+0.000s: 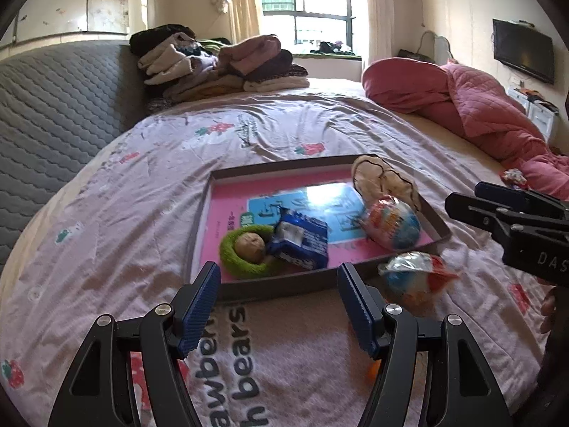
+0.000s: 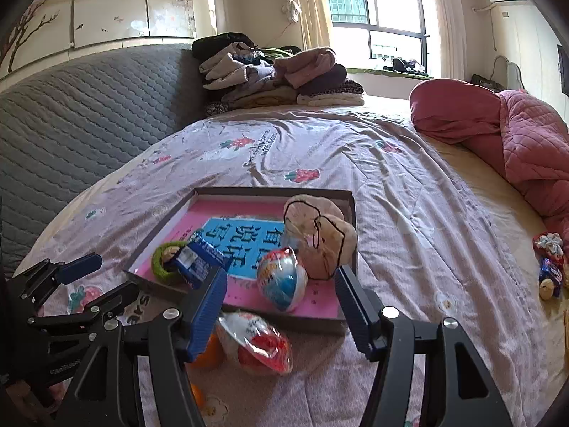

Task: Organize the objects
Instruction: 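Withdraw both tools from the box and back away toward the mandarins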

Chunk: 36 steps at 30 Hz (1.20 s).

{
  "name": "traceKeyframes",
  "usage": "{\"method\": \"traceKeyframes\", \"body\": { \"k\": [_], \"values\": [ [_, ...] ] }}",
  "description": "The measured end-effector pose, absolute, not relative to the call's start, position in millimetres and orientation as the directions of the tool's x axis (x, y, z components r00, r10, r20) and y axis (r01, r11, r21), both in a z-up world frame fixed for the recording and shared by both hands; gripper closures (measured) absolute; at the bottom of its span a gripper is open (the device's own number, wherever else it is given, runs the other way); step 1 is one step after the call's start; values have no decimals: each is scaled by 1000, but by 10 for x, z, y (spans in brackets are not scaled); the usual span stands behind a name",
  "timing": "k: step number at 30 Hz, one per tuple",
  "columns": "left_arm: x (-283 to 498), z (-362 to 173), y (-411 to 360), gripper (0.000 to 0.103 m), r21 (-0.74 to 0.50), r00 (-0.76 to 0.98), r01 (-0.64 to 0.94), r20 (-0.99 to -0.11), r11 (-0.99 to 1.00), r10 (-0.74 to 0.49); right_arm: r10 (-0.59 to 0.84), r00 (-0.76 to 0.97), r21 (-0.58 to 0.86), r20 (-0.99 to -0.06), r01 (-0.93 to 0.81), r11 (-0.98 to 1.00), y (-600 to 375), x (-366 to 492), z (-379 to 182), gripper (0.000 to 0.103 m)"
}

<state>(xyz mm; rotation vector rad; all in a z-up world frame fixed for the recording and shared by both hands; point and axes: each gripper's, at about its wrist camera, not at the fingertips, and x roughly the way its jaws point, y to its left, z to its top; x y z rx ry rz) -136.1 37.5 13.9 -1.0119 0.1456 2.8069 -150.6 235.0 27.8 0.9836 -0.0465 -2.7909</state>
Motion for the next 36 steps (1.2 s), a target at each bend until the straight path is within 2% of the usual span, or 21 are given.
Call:
{"method": "traceKeyframes", "body": {
  "k": [36],
  "values": [
    [-981,204,515,34,49,-762,-242,-628,-969,158,-232,-803,113,-550,203,-973,2413,-1074,444,40]
  ]
}}
